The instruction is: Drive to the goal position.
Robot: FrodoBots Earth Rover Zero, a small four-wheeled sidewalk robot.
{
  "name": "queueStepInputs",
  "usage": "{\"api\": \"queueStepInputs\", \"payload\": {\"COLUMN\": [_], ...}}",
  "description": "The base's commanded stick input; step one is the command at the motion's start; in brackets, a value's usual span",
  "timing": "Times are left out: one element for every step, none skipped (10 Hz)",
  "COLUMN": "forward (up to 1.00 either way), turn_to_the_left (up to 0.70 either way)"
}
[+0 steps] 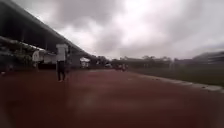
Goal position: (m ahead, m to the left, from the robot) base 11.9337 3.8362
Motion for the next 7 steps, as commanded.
{"api": "queueStepInputs", "payload": {"forward": [0.50, 0.50, 0.50, 0.50, 0.50, 0.50, 0.50], "turn_to_the_left": [0.02, 0.02, 0.02, 0.02, 0.02, 0.02, 0.02]}}
